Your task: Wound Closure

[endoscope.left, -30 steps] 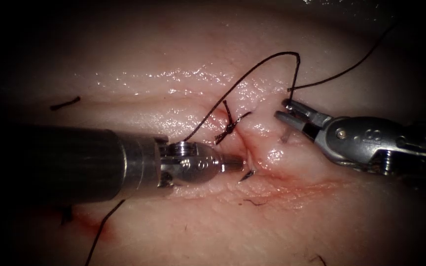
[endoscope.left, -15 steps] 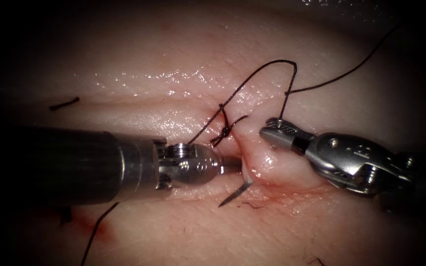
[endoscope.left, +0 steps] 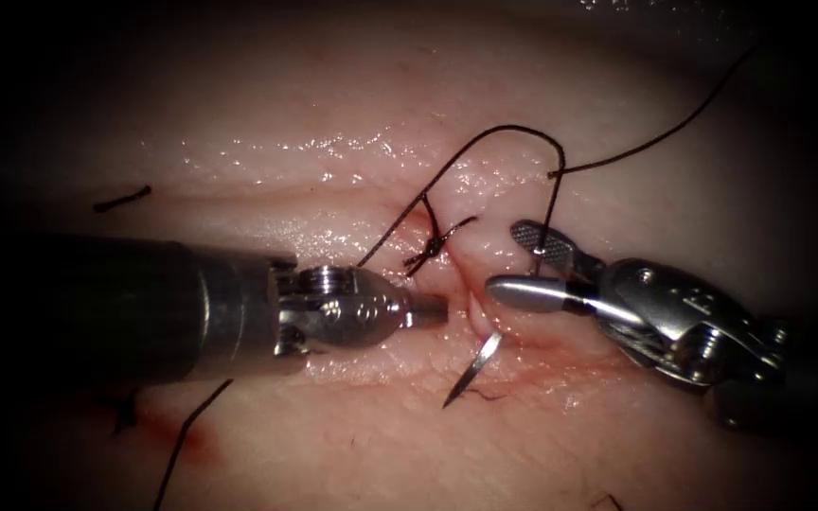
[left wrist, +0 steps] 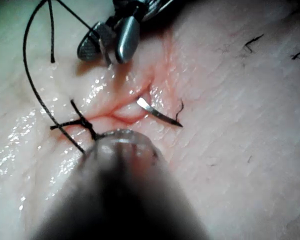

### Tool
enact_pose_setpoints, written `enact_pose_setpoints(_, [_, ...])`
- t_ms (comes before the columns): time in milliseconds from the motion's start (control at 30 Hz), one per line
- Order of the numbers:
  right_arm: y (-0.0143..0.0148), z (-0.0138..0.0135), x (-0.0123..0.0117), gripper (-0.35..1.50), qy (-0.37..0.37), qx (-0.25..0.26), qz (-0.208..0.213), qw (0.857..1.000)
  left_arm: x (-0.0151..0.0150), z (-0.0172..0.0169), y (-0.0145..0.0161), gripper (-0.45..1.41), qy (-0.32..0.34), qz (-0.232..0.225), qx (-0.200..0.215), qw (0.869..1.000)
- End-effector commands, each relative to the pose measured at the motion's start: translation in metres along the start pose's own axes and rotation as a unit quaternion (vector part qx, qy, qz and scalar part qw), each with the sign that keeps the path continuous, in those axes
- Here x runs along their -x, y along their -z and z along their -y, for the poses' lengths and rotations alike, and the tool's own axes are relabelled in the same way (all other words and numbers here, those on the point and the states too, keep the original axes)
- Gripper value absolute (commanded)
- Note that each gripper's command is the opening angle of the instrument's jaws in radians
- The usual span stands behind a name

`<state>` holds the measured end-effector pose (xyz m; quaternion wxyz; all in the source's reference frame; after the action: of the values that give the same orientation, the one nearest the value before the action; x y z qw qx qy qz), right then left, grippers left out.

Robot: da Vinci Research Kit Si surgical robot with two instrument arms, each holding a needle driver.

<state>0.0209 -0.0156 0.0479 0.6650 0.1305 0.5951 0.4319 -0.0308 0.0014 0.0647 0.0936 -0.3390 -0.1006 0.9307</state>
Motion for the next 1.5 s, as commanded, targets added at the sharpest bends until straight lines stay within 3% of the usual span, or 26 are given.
enact_pose_setpoints(33, [0.0001, -0.0007, 0.0001, 1.28, -0.002, -0.002, -0.007, 1.000, 0.0001, 0.0001, -0.0006, -0.45, -0.005, -0.013, 0.003, 1.000])
enact_pose_setpoints(133, [0.0015, -0.0013, -0.0002, 1.35, -0.002, -0.010, -0.016, 1.000, 0.0003, 0.0003, -0.0004, -0.45, -0.026, -0.019, 0.006, 0.999])
enact_pose_setpoints(400, [0.0039, -0.0009, 0.0001, 1.33, -0.001, -0.023, -0.011, 1.000, 0.0006, 0.0001, -0.0003, -0.45, -0.110, -0.076, 0.060, 0.989])
enact_pose_setpoints(733, [0.0051, -0.0009, 0.0002, 1.30, -0.001, -0.032, -0.009, 0.999, 0.0004, -0.0004, -0.0008, -0.45, -0.190, -0.205, 0.128, 0.951])
enact_pose_setpoints(933, [0.0051, -0.0011, 0.0005, 1.28, 0.001, -0.032, -0.009, 0.999, -0.0001, -0.0005, -0.0018, -0.01, -0.235, -0.253, 0.149, 0.927])
enact_pose_setpoints(1200, [0.0050, -0.0013, 0.0008, 1.26, 0.003, -0.032, -0.010, 0.999, 0.0002, -0.0018, -0.0041, 0.46, -0.267, -0.260, 0.163, 0.914])
enact_pose_setpoints(1300, [0.0050, -0.0013, 0.0010, 1.26, 0.004, -0.032, -0.010, 0.999, 0.0003, -0.0021, -0.0045, 0.54, -0.279, -0.258, 0.169, 0.909])
enact_pose_setpoints(1500, [0.0049, -0.0013, 0.0012, 1.25, 0.006, -0.032, -0.011, 0.999, 0.0007, -0.0018, -0.0048, 0.49, -0.286, -0.248, 0.171, 0.909])
